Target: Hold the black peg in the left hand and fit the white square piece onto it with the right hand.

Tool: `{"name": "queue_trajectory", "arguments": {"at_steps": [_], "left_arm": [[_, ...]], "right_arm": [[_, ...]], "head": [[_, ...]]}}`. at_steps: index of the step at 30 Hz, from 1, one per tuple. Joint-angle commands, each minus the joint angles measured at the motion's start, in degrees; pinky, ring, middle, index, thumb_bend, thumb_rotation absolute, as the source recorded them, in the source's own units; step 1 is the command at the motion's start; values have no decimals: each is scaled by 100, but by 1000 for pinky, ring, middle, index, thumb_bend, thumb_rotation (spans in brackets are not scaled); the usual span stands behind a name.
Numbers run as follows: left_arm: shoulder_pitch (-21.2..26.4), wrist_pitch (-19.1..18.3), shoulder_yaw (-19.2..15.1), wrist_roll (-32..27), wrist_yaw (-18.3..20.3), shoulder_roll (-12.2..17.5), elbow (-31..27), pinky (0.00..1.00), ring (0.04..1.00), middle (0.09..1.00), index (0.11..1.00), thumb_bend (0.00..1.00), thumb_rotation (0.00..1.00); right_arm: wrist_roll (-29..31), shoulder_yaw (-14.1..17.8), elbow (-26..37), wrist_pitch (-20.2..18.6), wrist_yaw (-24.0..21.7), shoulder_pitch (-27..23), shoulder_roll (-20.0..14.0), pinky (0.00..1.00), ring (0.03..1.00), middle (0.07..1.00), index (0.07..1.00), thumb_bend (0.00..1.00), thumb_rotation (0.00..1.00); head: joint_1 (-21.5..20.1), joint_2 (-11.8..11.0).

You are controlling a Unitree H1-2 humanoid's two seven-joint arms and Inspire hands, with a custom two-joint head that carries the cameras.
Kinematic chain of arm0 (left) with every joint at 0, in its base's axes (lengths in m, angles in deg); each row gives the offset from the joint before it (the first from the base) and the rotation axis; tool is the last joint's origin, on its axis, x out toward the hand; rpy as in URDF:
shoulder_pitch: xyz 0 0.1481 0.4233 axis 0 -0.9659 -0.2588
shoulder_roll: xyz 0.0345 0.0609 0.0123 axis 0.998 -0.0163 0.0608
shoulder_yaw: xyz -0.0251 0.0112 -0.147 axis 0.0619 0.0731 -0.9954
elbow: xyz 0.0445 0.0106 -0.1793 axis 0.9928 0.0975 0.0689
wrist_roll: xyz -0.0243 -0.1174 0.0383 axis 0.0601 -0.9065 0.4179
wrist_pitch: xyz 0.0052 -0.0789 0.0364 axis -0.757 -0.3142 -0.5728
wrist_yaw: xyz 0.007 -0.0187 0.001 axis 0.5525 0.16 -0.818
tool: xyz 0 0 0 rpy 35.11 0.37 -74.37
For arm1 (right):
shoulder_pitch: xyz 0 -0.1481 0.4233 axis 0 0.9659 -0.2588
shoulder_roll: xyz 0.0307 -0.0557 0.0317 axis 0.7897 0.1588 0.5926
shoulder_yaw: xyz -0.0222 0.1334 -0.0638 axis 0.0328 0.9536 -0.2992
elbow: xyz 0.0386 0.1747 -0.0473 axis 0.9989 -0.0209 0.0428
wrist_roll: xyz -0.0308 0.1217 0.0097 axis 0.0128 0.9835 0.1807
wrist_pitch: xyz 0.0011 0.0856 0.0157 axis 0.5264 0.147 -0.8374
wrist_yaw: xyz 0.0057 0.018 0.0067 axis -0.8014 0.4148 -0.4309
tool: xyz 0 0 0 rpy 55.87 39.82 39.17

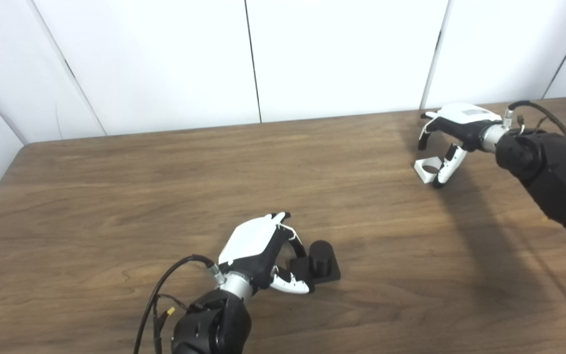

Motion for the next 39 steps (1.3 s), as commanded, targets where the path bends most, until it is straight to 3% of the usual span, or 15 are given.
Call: {"name": "queue_trajectory", "arguments": {"at_steps": [1, 18, 25, 27, 28, 39], "left_arm": [[-110, -71, 44, 233, 235, 9, 254, 1000, 1000, 983, 491, 524, 64], [-110, -71, 11, 469, 382, -129, 232, 1000, 1000, 983, 490, 524, 66], [-131, -27, 19, 402, 244, -133, 287, 1000, 1000, 977, 490, 524, 66], [-124, -19, 24, 401, 238, -121, 296, 1000, 1000, 977, 490, 524, 67], [-121, -19, 24, 402, 239, -119, 298, 1000, 1000, 977, 490, 524, 67], [-141, -35, 13, 405, 188, -158, 290, 1000, 1000, 978, 489, 524, 65]], "right_arm": [[-157, -59, -92, 33, 19, -256, -114, 1000, 1000, 981, 641, 885, 167], [-121, -437, -508, 244, -364, -603, -145, 1000, 1000, 974, 614, 856, 173], [-103, -454, -559, 301, -369, -641, -165, 999, 1000, 958, 588, 865, 146], [-78, -435, -561, 340, -346, -636, -170, 1000, 1000, 955, 516, 615, 143], [-73, -431, -563, 355, -339, -635, -172, 1000, 1000, 954, 504, 571, 143], [-59, -385, -557, 576, -276, -626, -215, 981, 1000, 920, 488, 525, 140]], "head": [[-1, 7], [16, 40], [-3, 29], [-3, 34], [-3, 33], [-10, 35]]}}
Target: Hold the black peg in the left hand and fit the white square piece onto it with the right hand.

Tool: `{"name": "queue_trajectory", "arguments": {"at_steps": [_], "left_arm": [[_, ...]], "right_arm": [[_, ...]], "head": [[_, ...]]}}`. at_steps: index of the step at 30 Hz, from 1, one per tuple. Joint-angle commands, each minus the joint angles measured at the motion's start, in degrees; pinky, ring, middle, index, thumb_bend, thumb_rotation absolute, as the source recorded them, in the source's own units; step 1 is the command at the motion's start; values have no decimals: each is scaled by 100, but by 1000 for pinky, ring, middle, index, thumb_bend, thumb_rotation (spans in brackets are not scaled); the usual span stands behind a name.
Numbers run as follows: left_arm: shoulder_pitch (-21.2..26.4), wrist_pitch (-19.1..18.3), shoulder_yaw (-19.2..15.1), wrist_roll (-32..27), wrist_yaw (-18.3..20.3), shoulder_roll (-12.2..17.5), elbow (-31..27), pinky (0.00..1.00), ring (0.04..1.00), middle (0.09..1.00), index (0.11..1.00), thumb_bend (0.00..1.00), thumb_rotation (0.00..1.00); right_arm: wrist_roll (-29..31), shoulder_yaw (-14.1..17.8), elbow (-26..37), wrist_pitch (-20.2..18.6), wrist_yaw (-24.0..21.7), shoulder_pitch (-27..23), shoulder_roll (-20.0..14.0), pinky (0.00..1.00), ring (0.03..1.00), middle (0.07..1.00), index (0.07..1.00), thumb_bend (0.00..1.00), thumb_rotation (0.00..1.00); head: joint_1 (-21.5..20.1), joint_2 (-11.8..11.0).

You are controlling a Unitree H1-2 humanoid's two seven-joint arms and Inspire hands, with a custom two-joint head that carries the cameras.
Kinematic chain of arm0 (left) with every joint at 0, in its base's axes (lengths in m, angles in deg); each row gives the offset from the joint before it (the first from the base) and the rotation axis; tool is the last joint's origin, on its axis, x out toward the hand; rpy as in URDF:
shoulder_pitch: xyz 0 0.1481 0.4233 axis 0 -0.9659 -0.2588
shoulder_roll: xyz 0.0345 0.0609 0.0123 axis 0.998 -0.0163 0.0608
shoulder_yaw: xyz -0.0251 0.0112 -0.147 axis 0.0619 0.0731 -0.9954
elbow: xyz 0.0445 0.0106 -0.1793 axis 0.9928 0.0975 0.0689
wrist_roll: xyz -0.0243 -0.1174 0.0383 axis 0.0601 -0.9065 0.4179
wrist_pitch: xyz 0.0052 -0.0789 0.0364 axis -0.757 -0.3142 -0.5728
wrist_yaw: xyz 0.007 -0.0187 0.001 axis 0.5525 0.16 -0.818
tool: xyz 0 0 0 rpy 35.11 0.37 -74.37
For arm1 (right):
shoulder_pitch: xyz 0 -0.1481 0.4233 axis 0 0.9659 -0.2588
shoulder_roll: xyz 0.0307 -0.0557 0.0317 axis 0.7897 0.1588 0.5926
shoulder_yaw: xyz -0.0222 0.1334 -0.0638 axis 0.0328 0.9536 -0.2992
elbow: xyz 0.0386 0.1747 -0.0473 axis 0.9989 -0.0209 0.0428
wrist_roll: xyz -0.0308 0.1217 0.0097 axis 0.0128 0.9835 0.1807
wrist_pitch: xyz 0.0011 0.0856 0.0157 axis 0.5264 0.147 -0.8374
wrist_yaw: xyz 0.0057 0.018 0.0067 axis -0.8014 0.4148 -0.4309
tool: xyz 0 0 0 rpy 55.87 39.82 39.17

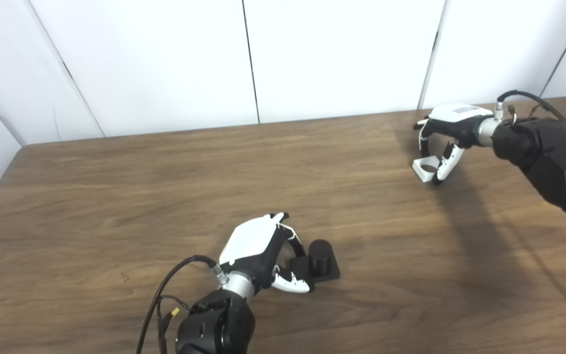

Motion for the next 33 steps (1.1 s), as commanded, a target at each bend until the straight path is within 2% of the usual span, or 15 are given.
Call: {"name": "queue_trajectory", "arguments": {"at_steps": [1, 10, 20, 33], "left_arm": [[-106, -36, 59, 114, 99, 47, 292, 1000, 1000, 977, 489, 524, 66], [-92, -66, 19, 217, 233, -41, 276, 1000, 1000, 980, 489, 524, 66], [-107, -39, 4, 150, 131, -29, 306, 1000, 1000, 978, 490, 524, 65], [-101, -28, -25, 61, 112, 56, 322, 1000, 1000, 977, 490, 524, 66]], "right_arm": [[-100, 37, -11, 24, 97, -176, -154, 980, 1000, 918, 488, 525, 140], [-62, 104, 19, 51, 127, -160, -163, 982, 1000, 907, 487, 525, 137], [-78, 124, 91, 43, 164, -142, -155, 975, 1000, 906, 487, 525, 136], [-212, 229, 796, -319, -96, -30, -169, 1000, 1000, 923, 488, 525, 137]], "head": [[-1, 8], [-9, 18], [2, 13], [-6, -36]]}}
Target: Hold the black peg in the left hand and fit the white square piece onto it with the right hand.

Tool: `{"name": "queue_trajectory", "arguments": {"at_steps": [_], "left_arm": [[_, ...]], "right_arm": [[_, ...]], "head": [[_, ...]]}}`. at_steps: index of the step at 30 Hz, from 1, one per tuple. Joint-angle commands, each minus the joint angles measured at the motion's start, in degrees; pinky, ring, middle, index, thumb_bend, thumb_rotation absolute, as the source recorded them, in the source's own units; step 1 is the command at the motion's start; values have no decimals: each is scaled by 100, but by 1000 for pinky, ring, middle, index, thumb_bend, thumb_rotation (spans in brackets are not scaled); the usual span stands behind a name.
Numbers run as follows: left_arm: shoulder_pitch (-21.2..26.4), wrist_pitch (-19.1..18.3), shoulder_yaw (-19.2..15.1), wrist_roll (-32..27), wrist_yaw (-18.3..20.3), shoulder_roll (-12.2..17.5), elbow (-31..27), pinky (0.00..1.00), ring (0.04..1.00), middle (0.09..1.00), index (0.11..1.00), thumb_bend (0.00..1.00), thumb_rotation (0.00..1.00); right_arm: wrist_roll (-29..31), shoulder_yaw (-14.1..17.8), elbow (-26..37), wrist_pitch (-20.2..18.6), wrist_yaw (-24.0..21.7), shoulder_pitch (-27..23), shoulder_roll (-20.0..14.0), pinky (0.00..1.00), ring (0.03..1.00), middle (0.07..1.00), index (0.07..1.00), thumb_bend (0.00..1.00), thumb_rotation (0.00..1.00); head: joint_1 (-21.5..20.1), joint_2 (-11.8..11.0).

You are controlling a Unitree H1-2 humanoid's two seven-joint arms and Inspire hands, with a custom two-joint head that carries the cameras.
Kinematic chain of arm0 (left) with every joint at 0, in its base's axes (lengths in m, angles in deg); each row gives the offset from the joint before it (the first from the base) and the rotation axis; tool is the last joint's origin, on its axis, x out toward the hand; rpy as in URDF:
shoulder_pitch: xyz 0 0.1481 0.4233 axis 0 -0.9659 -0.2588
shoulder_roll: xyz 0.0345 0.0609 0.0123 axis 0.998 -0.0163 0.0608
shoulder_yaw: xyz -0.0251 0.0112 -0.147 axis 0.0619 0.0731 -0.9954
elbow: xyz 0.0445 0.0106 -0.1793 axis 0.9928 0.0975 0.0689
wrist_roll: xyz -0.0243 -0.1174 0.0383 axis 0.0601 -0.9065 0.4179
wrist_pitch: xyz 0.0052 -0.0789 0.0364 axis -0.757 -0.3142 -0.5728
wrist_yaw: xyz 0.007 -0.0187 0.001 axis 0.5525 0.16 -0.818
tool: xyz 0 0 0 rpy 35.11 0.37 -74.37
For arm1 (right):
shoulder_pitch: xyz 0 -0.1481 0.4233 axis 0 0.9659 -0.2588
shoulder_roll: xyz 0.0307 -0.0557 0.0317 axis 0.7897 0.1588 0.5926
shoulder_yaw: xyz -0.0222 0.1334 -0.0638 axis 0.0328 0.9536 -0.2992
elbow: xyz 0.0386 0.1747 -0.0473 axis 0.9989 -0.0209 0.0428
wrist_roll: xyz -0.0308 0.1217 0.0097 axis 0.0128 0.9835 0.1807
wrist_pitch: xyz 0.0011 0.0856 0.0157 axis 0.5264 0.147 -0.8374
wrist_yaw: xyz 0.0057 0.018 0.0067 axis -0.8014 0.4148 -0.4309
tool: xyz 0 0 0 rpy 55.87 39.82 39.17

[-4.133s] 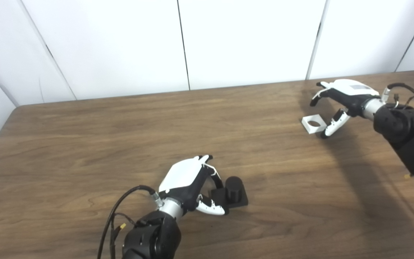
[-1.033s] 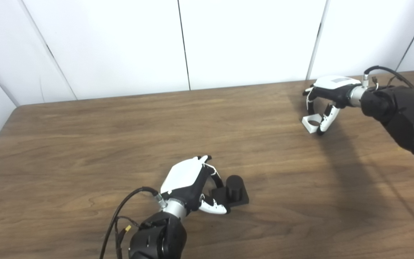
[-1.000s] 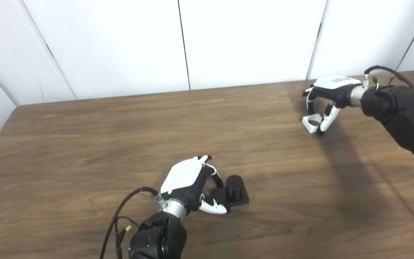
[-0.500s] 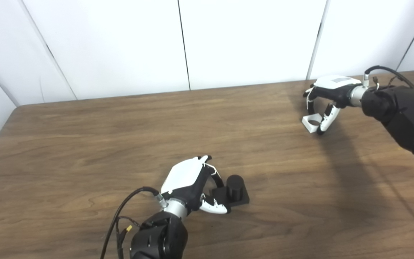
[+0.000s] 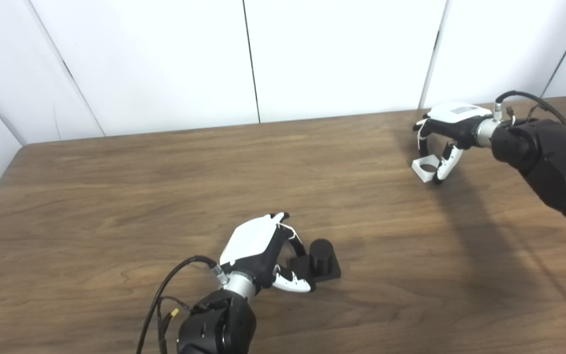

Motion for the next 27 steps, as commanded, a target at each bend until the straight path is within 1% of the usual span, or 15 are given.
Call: {"name": "queue_trajectory", "arguments": {"at_steps": [1, 6, 10, 17, 23, 27], "left_arm": [[-82, -24, 27, 68, 105, 119, 321, 1000, 1000, 977, 490, 524, 66], [-58, -41, 0, 78, 146, 130, 326, 1000, 1000, 982, 490, 524, 64], [-61, -25, -25, -18, 96, 156, 323, 1000, 1000, 981, 490, 524, 64], [-56, -33, -26, -75, 65, 211, 337, 1000, 1000, 980, 489, 523, 63], [-53, -24, -17, -107, 71, 262, 326, 1000, 1000, 978, 490, 523, 63], [-61, -28, -28, -148, 32, 278, 332, 1000, 1000, 975, 488, 524, 62]], "right_arm": [[-10, 122, 240, -90, -10, -231, -158, 1000, 1000, 923, 488, 525, 137], [-37, 172, 502, -169, -146, -194, -174, 1000, 1000, 925, 489, 525, 139], [-59, 202, 792, -271, -321, -155, -189, 1000, 1000, 929, 488, 525, 139], [-3, 384, 1542, -490, -698, 4, -205, 1000, 1000, 928, 488, 525, 139], [87, 535, 2296, -695, -1151, 131, -236, 1000, 1000, 919, 488, 525, 140], [222, 615, 2805, -713, -1420, 244, -268, 1000, 1000, 913, 488, 525, 140]], "head": [[-6, 6], [-7, -14], [1, -9], [5, 5], [-2, 17], [-33, 21]]}}
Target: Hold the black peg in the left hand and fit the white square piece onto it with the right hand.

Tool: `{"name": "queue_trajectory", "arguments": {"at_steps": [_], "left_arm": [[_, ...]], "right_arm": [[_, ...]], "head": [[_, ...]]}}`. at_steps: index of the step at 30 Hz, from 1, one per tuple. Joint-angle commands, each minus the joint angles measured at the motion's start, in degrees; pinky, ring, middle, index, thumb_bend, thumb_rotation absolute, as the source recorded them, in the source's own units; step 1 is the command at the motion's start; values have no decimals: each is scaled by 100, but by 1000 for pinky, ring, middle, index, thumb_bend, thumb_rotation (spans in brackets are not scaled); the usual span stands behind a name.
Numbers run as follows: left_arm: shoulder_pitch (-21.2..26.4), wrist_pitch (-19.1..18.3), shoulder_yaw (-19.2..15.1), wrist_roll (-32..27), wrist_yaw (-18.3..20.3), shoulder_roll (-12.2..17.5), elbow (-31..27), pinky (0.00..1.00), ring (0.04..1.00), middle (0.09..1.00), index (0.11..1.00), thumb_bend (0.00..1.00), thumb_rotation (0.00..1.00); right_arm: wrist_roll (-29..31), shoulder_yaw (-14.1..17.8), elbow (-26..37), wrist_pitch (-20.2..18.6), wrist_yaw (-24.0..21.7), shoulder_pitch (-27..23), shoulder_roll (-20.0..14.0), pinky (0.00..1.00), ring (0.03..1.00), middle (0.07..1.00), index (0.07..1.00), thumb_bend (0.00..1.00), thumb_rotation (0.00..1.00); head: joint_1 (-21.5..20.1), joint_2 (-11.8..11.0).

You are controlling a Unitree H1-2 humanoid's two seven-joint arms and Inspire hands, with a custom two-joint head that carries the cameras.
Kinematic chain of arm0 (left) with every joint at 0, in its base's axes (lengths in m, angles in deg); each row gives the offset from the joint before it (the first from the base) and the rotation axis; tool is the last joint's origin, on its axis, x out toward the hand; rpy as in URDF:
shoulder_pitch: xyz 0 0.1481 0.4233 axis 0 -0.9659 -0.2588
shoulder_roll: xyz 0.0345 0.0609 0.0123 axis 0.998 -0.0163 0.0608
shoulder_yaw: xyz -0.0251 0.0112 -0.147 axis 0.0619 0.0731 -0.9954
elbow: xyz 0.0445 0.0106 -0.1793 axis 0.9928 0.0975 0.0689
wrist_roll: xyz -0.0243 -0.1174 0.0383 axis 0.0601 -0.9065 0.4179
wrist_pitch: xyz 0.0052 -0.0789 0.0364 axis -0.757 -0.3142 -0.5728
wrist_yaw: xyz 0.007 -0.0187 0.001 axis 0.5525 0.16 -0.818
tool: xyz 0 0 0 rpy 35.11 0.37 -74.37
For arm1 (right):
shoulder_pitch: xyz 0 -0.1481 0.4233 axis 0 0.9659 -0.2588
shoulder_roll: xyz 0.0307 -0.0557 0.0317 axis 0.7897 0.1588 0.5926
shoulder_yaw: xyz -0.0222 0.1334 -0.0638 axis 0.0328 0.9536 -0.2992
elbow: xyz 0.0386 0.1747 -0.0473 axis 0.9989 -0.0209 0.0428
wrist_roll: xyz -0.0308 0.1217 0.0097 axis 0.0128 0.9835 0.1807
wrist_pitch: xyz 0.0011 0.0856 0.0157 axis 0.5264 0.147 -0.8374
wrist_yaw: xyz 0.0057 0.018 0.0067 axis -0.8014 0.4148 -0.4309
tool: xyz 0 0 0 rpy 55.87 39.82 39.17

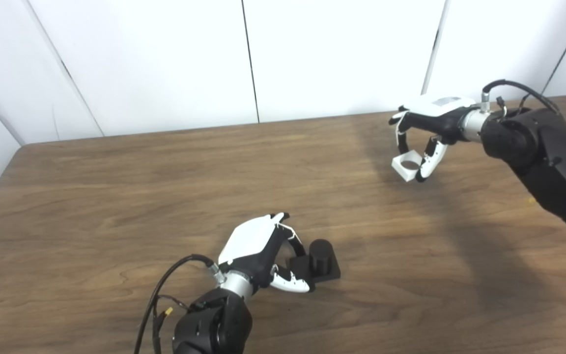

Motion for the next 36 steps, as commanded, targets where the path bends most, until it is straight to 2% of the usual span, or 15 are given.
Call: {"name": "queue_trajectory", "arguments": {"at_steps": [1, 14, 21, 30, 36], "left_arm": [[-101, -27, 21, 106, 52, 164, 305, 1000, 1000, 974, 488, 524, 62], [-69, -52, 40, 194, 182, 178, 287, 1000, 1000, 975, 489, 523, 63], [-77, -53, 19, 190, 217, 195, 283, 1000, 1000, 977, 489, 523, 64], [-70, -45, 25, 219, 238, 201, 282, 1000, 1000, 978, 489, 524, 64], [-79, -30, 22, 137, 199, 232, 272, 1000, 1000, 977, 490, 524, 64]], "right_arm": [[102, 163, 395, -89, -127, -172, -168, 1000, 1000, 913, 488, 525, 140], [472, 358, 2207, -790, -965, 187, 22, 1000, 1000, 906, 488, 525, 140], [592, 330, 3046, -1158, -1333, 276, 171, 1000, 1000, 900, 488, 525, 141], [677, 235, 3567, -1322, -1560, 331, 393, 1000, 1000, 898, 488, 525, 140], [622, 178, 3664, -1291, -1548, 401, 542, 1000, 1000, 892, 487, 525, 138]], "head": [[-10, 2], [1, 37], [-9, 52], [-29, 67], [-40, 89]]}}
